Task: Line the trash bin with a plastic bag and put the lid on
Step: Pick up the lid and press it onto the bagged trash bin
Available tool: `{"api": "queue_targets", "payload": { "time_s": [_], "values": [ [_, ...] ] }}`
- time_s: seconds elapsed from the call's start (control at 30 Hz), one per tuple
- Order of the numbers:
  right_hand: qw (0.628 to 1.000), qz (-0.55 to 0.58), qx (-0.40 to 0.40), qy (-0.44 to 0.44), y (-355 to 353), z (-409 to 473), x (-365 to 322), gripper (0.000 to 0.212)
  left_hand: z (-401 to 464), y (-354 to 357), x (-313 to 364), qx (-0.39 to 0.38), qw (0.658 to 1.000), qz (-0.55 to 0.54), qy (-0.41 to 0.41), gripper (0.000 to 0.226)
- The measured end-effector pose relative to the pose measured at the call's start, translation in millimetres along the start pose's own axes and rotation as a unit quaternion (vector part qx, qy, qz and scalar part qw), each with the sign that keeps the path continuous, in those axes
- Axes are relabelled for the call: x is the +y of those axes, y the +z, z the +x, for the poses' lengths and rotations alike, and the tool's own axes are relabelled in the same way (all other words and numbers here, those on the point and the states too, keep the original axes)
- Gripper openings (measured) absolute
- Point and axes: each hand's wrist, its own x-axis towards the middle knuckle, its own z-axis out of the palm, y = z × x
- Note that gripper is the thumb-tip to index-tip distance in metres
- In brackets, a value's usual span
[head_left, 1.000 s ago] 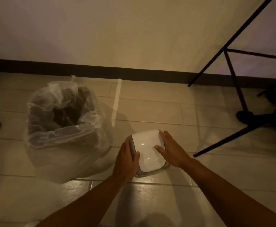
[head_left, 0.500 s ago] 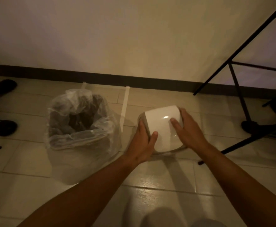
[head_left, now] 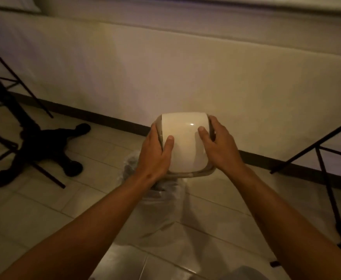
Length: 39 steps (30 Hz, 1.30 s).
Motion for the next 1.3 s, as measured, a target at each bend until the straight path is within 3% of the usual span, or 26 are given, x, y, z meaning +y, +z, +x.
{"api": "queue_targets", "payload": {
  "time_s": [0.2,0.4,0.6,0.87,1.17,1.3],
  "values": [
    [0.996,0.039,-0.072,0.03,74.8,-14.3,-15.5,0.057,-29.0,-49.9,-46.0,0.035,0.997,0.037,-0.054,0.07],
    [0.989,0.026,-0.117,0.081,117.9,-38.8,1.3,0.056,-56.5,-66.0,-96.5,-0.006,0.993,0.029,-0.111,0.067],
    [0.989,0.018,-0.127,0.069,137.7,-44.6,27.3,0.055,-61.2,-61.1,-115.2,-0.056,0.99,-0.004,-0.129,0.057],
    [0.99,0.063,-0.106,0.073,145.4,-39.9,33.3,0.061,-44.8,-60.7,-123.1,-0.026,0.992,0.011,-0.121,0.051],
    [0.981,0.115,-0.107,0.118,164.2,-50.8,32.5,0.068,-43.1,-57.8,-132.1,-0.051,0.99,-0.004,-0.128,0.06],
    [0.972,0.157,-0.103,0.143,160.3,-61.0,35.3,0.067,-52.4,-59.4,-127.4,-0.016,0.992,-0.008,-0.121,0.053]
  ]
}}
